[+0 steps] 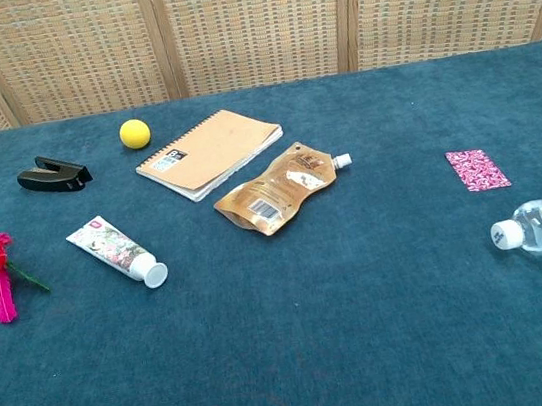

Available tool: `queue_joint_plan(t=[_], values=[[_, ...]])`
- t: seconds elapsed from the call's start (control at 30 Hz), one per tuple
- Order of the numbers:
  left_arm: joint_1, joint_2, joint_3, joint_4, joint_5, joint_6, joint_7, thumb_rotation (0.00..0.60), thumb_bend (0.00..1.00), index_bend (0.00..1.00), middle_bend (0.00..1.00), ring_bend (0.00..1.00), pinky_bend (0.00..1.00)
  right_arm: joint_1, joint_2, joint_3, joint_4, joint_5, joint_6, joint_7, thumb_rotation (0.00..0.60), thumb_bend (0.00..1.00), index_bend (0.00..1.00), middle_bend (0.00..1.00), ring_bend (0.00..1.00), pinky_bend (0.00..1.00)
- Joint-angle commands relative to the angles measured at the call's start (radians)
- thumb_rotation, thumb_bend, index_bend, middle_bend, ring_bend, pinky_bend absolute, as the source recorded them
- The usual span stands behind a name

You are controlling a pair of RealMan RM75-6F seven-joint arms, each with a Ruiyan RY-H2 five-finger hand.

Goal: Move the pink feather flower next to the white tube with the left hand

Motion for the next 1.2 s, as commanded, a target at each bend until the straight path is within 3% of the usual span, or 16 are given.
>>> queue_joint_plan(t=[0.03, 0.23, 0.33, 0.47, 0.57, 0.63, 0.77, 1.03, 1.2], values=[[-0.005, 0.000, 0.000, 0.002, -0.005, -0.012, -0.005, 0.600, 0.00, 0.00, 0.00, 0.00, 0.00, 0.001, 0.000, -0.001, 0.001, 0.001, -0.005, 0.003, 0.600, 0.00, 0.00, 0.00, 0.00, 0.00], [-0.031, -0.014, -0.008, 0.027, -0.027, -0.059, -0.005, 0.600, 0.00, 0.00, 0.00, 0.00, 0.00, 0.002, 0.002, 0.001, 0.001, 0.005, -0.008, 0.008, 0.600, 0.00, 0.00, 0.00, 0.00, 0.00], [-0.079, -0.025, -0.018, 0.065, -0.036, -0.132, -0.030, 0.600, 0.00, 0.00, 0.00, 0.00, 0.00, 0.002, 0.005, 0.004, 0.002, 0.010, -0.009, 0.017, 0.600, 0.00, 0.00, 0.00, 0.00, 0.00], [-0.198, -0.066, -0.046, 0.202, -0.034, -0.286, -0.042, 0.600, 0.01, 0.01, 0.00, 0.00, 0.00, 0.009, 0.003, 0.013, 0.009, 0.036, -0.029, 0.031, 0.600, 0.00, 0.00, 0.00, 0.00, 0.00], [-0.298, -0.109, -0.030, 0.348, 0.062, -0.380, -0.131, 0.600, 0.09, 0.15, 0.00, 0.00, 0.00, 0.019, 0.003, 0.020, 0.008, 0.055, -0.051, 0.037, 0.600, 0.00, 0.00, 0.00, 0.00, 0.00], [-0.336, -0.139, -0.015, 0.427, 0.113, -0.398, -0.184, 0.600, 0.14, 0.25, 0.00, 0.00, 0.00, 0.023, 0.000, 0.022, 0.009, 0.063, -0.059, 0.027, 0.600, 0.00, 0.00, 0.00, 0.00, 0.00], [-0.402, -0.227, 0.014, 0.599, 0.177, -0.428, -0.275, 0.600, 0.18, 0.31, 0.00, 0.00, 0.00, 0.031, -0.014, 0.024, 0.011, 0.081, -0.079, -0.010, 0.600, 0.00, 0.00, 0.00, 0.00, 0.00], [-0.448, -0.297, 0.061, 0.720, 0.205, -0.449, -0.352, 0.600, 0.23, 0.34, 0.00, 0.00, 0.00, 0.041, -0.025, 0.031, 0.013, 0.108, -0.101, -0.032, 0.600, 0.00, 0.00, 0.00, 0.00, 0.00], [-0.468, -0.323, 0.088, 0.742, 0.215, -0.453, -0.357, 0.600, 0.30, 0.40, 0.00, 0.00, 0.00, 0.040, -0.029, 0.032, 0.014, 0.110, -0.097, -0.038, 0.600, 0.00, 0.00, 0.00, 0.00, 0.00]])
